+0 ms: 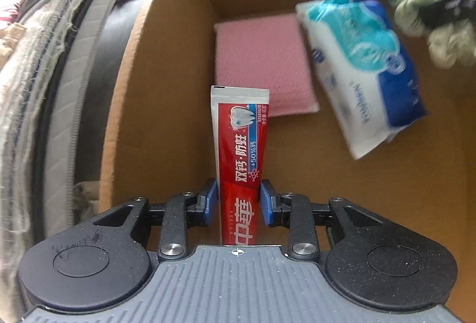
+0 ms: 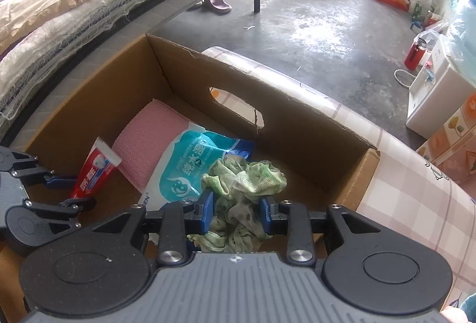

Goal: Organize soft objects
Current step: 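Open the left gripper to drop the toothpaste while the right gripper releases the scrunchie in the box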

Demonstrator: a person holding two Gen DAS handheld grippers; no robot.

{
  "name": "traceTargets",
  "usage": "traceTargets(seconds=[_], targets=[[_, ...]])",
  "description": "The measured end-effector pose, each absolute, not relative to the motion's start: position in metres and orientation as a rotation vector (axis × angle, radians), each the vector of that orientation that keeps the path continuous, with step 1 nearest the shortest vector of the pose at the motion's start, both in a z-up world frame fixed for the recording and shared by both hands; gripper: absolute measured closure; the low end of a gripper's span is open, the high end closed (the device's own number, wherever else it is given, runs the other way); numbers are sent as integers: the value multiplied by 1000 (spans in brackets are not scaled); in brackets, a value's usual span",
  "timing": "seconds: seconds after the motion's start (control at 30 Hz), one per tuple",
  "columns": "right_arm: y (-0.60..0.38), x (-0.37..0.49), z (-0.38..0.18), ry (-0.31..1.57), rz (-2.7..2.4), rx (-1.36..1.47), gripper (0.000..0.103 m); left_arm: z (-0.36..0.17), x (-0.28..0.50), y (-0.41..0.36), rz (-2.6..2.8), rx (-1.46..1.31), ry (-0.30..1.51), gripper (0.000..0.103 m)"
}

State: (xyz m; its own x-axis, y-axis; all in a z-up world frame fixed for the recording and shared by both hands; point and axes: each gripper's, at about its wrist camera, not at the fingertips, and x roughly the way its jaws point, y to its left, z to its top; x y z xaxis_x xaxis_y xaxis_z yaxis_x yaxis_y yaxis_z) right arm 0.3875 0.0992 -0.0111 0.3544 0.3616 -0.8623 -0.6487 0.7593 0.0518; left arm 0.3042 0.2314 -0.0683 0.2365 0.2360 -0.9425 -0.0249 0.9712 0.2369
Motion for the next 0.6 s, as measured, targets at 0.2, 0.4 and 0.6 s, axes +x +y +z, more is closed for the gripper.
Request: traceTargets(seconds=[0.2,0.4,0.6], targets=[[102,390,-12,1016,661,-333,66,-67,302,224,202,251,1291,63],[107,390,-14,1007,639,-358,60,-52,296,215,213,269,1241,50],[111,390,-17,991,610,-403,60,-37,289,214,216,221,1187,41]])
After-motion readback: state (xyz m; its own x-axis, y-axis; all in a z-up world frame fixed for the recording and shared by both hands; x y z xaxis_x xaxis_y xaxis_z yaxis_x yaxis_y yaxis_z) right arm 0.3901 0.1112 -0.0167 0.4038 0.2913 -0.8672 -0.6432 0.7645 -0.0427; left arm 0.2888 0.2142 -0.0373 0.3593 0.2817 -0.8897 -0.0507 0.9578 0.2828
